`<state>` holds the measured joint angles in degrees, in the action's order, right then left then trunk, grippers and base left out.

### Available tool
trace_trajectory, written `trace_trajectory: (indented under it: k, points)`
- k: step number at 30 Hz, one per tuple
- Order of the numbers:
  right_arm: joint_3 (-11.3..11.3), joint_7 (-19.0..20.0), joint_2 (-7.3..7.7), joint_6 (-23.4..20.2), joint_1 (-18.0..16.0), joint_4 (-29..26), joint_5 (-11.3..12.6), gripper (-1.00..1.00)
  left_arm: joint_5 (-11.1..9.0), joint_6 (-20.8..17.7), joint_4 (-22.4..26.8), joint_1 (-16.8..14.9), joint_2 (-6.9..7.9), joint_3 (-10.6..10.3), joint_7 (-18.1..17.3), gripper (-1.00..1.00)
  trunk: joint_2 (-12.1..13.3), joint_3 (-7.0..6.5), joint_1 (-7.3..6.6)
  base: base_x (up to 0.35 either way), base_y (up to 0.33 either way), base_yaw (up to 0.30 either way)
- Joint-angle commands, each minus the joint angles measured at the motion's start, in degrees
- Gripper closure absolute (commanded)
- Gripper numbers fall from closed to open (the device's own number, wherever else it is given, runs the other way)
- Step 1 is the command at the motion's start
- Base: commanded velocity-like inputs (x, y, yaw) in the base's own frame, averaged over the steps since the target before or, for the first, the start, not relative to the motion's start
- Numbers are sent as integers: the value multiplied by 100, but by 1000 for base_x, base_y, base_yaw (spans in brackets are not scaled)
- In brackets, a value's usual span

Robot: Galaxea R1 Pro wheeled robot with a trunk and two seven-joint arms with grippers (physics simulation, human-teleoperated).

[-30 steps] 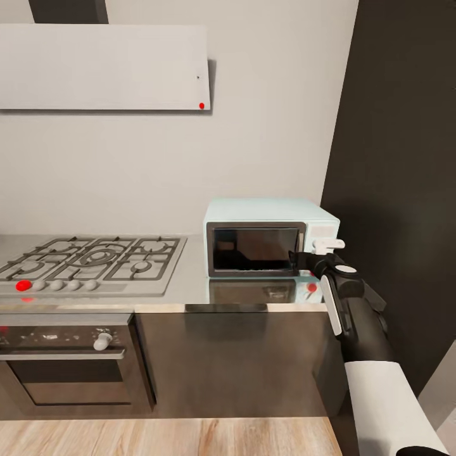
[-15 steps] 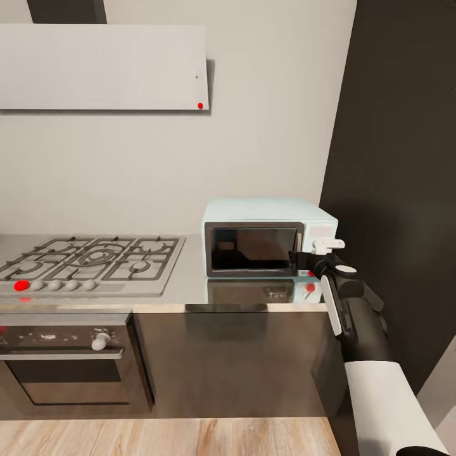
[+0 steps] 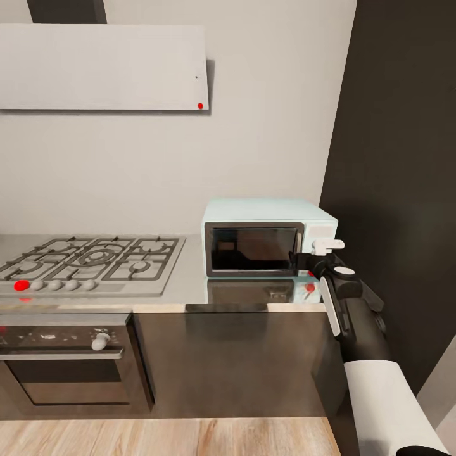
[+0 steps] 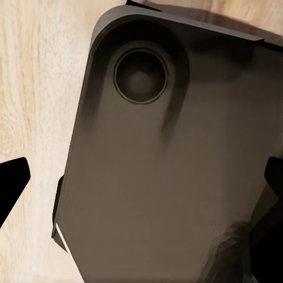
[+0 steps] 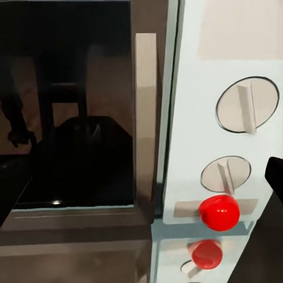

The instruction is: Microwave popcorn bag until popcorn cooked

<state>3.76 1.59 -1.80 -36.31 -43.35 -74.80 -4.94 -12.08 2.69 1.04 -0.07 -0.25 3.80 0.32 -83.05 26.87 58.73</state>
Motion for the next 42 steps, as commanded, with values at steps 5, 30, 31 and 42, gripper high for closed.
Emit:
trace_trajectory:
  k: [5, 30, 31, 42]
  points:
    - [11, 17, 3, -18, -7, 16, -50, -100, -5, 13, 2, 1, -2, 34, 3, -100, -3, 6, 0, 0, 0, 0]
    - [11, 43, 13, -26, -5, 18, -80, -100, -5, 12, 2, 1, 7, 33, -1, -100, -3, 6, 0, 84, -13, 0]
    - [11, 43, 13, -26, -4, 18, -82, -100, -5, 12, 2, 0, 7, 34, 0, -100, -3, 6, 0, 0, -31, 0]
    - [9, 35, 11, -23, -3, 18, -86, -100, -5, 12, 2, 1, 1, 34, 3, -100, -3, 6, 0, 0, -3, 0]
